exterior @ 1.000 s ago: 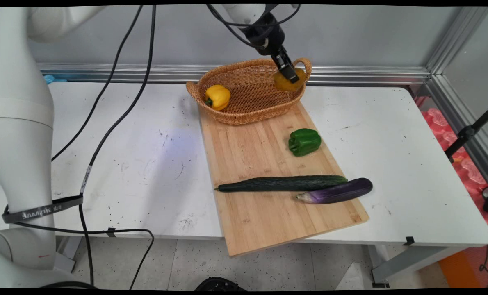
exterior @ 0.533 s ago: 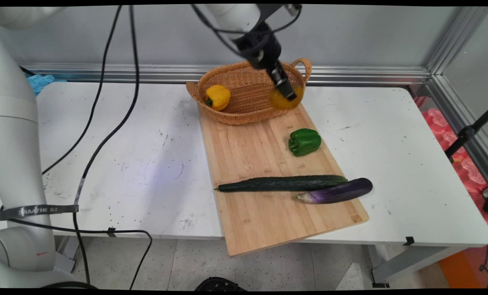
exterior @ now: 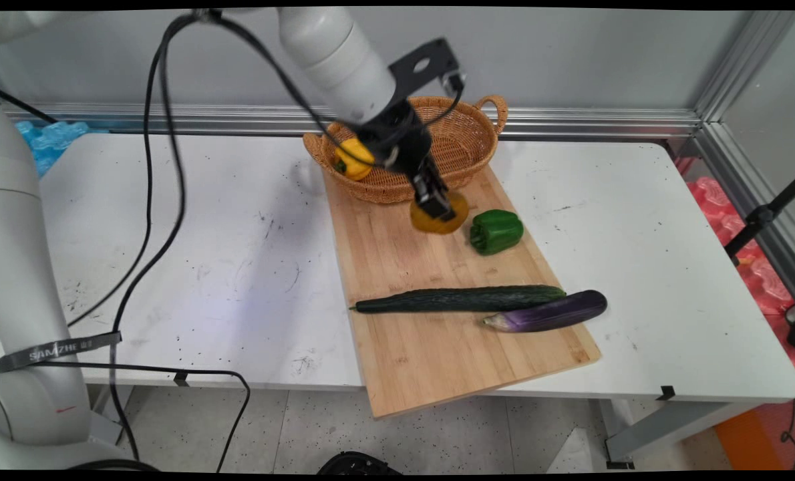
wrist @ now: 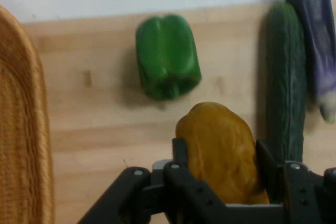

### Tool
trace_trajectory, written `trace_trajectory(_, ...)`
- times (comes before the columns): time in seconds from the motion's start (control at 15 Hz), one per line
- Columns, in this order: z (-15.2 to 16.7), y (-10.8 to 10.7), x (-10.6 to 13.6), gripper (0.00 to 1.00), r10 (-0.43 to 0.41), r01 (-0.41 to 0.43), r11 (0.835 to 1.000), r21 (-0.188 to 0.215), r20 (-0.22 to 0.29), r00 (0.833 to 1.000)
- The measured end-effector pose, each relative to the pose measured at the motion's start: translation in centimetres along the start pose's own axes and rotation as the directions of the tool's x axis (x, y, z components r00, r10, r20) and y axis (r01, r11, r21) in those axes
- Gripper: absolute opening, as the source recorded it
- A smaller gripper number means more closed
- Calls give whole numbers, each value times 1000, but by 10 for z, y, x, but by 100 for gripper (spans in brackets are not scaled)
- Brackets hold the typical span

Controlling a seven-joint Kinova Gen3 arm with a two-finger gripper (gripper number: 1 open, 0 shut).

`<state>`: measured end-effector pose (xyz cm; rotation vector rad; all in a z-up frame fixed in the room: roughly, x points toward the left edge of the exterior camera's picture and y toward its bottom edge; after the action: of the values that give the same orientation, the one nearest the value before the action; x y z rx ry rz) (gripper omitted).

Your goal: Place the picked object on the cutting board

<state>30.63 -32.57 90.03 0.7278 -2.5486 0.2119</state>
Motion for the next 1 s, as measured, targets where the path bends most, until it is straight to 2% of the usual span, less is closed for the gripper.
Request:
trace_trajectory(0.47,29,20,-38,0,42,-43,999,24,30,999)
trace_trajectory(1.0,57,18,-58,0,73,-74,996,46,29,997)
